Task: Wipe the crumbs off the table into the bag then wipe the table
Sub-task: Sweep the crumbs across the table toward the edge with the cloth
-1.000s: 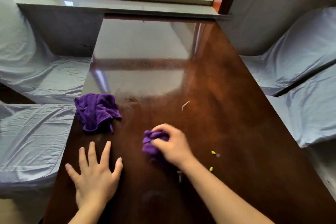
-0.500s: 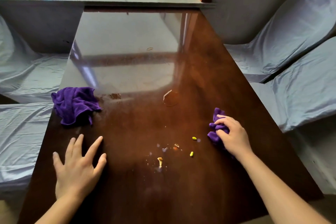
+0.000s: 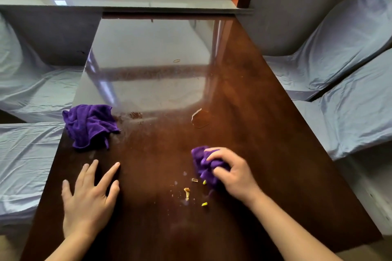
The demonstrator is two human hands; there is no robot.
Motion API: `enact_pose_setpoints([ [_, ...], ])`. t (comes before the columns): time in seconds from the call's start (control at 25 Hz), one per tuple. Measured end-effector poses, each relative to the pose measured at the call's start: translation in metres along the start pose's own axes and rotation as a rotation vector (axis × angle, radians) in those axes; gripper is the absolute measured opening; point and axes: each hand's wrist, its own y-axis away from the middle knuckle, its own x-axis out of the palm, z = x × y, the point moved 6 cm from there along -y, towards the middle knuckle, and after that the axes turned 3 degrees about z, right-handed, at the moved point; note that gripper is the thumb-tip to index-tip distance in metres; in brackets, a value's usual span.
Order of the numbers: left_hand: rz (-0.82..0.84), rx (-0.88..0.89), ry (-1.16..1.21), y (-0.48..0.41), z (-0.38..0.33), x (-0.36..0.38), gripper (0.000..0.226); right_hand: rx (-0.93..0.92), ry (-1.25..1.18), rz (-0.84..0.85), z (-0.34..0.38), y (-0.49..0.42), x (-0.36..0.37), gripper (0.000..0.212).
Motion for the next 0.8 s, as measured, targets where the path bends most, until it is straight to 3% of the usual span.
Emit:
enact_pose_setpoints([
  [0.12, -0.018, -0.003, 0.019, -0.003, 0.002, 0.0, 0.057, 0.109, -0.086, -0.274, -0.022, -0.035, -0.062, 0.031],
  [0.2, -0.027, -0.007, 0.024, -0.003, 0.003, 0.001, 0.056, 0.208, 0.011, -0.324, -0.039, -0.063, -0.087, 0.029],
  [0.32, -0.048, -0.007, 0.023, -0.003, 0.003, 0.002, 0.054, 0.274, 0.304, -0.212, -0.055, -0.09, -0.076, 0.028],
  [0.44, -0.047, -0.006, 0.008, -0.005, 0.003, 0.001, 0.054, 0.138, 0.398, -0.096, -0.042, -0.078, -0.033, 0.028],
  [0.6, -0.042, -0.004, 0.003, -0.004, 0.0, -0.001, 0.055, -0.054, 0.359, 0.12, -0.013, -0.037, 0.016, 0.029],
  [0.72, -0.043, -0.008, 0.004, -0.004, 0.0, -0.002, 0.056, 0.009, 0.124, 0.288, -0.006, -0.026, 0.029, 0.028],
  [0.8, -0.039, -0.001, -0.005, -0.005, 0.0, -0.002, 0.056, 0.082, -0.048, 0.258, -0.006, -0.036, 0.019, 0.029],
])
